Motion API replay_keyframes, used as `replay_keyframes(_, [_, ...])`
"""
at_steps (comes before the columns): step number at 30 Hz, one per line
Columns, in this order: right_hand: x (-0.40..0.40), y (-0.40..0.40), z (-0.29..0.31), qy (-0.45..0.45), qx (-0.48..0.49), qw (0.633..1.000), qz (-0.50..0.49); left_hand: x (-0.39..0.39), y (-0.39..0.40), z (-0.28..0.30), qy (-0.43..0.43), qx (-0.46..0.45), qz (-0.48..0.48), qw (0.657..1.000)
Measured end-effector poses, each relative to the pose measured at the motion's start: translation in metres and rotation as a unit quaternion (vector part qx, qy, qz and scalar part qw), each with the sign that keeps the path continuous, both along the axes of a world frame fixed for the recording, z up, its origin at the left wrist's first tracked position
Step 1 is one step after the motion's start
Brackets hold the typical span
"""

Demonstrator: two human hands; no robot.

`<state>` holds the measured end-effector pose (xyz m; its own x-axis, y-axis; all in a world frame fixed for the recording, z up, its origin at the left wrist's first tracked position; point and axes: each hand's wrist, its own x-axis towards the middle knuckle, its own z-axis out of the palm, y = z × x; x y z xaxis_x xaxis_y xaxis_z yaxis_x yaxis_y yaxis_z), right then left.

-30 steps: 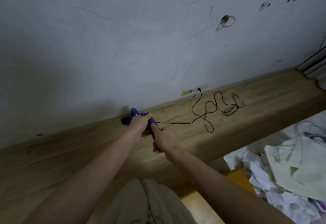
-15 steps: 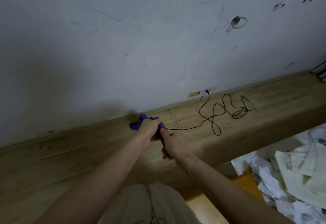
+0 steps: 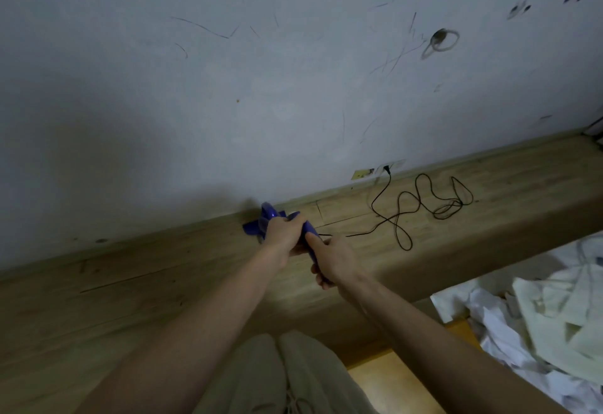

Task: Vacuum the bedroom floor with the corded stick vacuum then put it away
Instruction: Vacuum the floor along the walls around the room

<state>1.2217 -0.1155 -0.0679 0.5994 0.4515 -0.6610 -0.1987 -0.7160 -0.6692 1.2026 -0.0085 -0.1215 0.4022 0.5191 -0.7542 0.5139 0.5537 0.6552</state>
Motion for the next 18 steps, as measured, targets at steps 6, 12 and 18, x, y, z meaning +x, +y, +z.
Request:
replay_keyframes(6, [0.04,-0.044,0.028,-0.089,-0.027,0.995,-0.029,0.037,-0.049,0.009,-0.064,-0.032,0.048,0.996])
replay_keyframes(12, [0.047,-0.069,0.023,-0.102,-0.019,0.992,-0.071,0.062,-0.069,0.007,-0.027,-0.025,-0.008,0.999])
replay_keyframes(18, [0.055,-0.068,0.011,-0.121,-0.019,0.987,-0.105,0.078,-0.069,0.001,-0.016,-0.022,-0.018,0.999])
